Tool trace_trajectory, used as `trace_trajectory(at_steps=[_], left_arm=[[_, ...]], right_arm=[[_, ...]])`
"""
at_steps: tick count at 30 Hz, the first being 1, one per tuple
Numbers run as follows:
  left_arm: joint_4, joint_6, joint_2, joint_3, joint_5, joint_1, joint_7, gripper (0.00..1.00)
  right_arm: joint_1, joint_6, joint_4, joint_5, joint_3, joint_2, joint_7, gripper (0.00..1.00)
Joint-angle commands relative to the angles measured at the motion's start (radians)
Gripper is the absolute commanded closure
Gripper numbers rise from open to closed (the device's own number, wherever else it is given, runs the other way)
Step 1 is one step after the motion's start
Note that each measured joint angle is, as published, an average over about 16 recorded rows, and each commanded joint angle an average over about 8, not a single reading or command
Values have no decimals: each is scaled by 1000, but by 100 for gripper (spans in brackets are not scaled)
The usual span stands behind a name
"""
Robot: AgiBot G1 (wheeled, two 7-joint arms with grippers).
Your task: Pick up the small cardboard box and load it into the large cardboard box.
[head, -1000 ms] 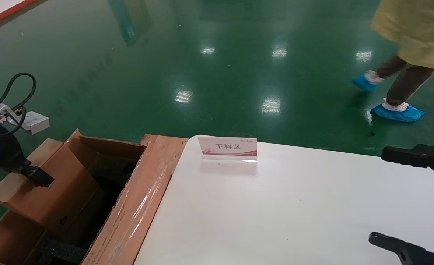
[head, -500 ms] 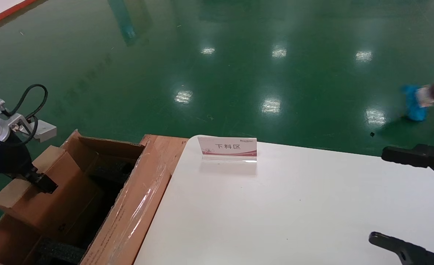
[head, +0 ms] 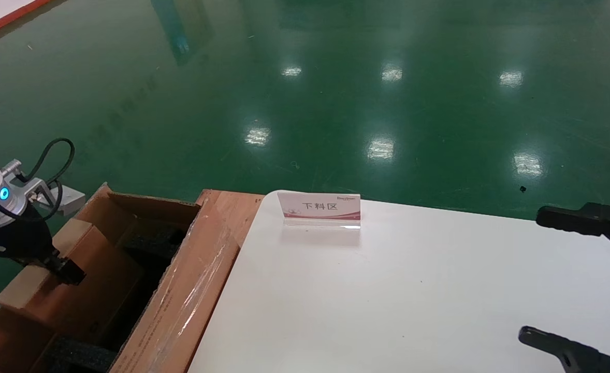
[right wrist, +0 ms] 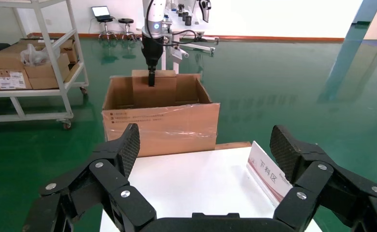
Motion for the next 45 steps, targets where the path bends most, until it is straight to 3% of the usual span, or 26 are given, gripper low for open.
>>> trace_trajectory(at_steps=[1, 4, 6, 34, 45], left_arm=[[11, 1, 0, -3, -10, 14, 6, 49], [18, -1, 1, -5, -15, 21, 11, 12], [21, -2, 2, -5, -17, 24, 12, 0], [3, -7, 6, -5, -4, 10, 17, 0], [-181, -102, -18, -59, 15, -120, 171, 0]], right_arm=[[0, 0, 0, 0, 0, 0, 0, 0], [0, 0, 0, 0, 0, 0, 0, 0], [0, 0, 0, 0, 0, 0, 0, 0], [0, 0, 0, 0, 0, 0, 0, 0], [0, 0, -1, 1, -1, 0, -1, 0]])
